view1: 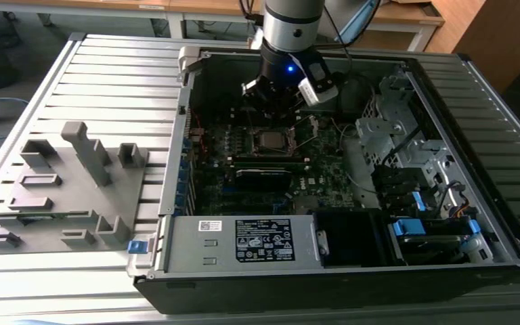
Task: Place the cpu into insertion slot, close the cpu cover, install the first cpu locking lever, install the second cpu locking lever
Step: 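Close the cpu cover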
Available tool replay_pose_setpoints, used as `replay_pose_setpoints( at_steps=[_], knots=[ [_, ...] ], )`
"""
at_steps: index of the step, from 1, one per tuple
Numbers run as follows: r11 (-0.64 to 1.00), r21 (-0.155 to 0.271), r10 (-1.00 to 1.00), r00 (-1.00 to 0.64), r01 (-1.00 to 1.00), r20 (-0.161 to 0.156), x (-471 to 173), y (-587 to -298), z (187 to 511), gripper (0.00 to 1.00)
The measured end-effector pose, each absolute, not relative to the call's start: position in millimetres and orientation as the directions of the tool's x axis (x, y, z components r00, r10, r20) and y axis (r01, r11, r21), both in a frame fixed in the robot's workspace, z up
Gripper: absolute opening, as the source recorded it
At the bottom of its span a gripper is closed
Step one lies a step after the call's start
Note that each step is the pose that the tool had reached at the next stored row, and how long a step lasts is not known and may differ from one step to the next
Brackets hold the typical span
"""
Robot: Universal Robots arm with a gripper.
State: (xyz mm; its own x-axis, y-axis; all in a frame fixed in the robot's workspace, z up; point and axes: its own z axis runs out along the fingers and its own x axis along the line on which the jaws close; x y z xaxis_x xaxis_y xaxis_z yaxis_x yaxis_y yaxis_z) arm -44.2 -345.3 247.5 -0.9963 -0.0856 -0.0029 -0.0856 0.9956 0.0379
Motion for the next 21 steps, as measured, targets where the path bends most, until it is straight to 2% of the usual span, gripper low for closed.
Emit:
replay_pose_setpoints(
  at_steps=[21],
  knots=[
    [0.996, 0.038, -0.080, -0.997, -0.080, -0.003, -44, -345, 261, 0.11]
  ],
)
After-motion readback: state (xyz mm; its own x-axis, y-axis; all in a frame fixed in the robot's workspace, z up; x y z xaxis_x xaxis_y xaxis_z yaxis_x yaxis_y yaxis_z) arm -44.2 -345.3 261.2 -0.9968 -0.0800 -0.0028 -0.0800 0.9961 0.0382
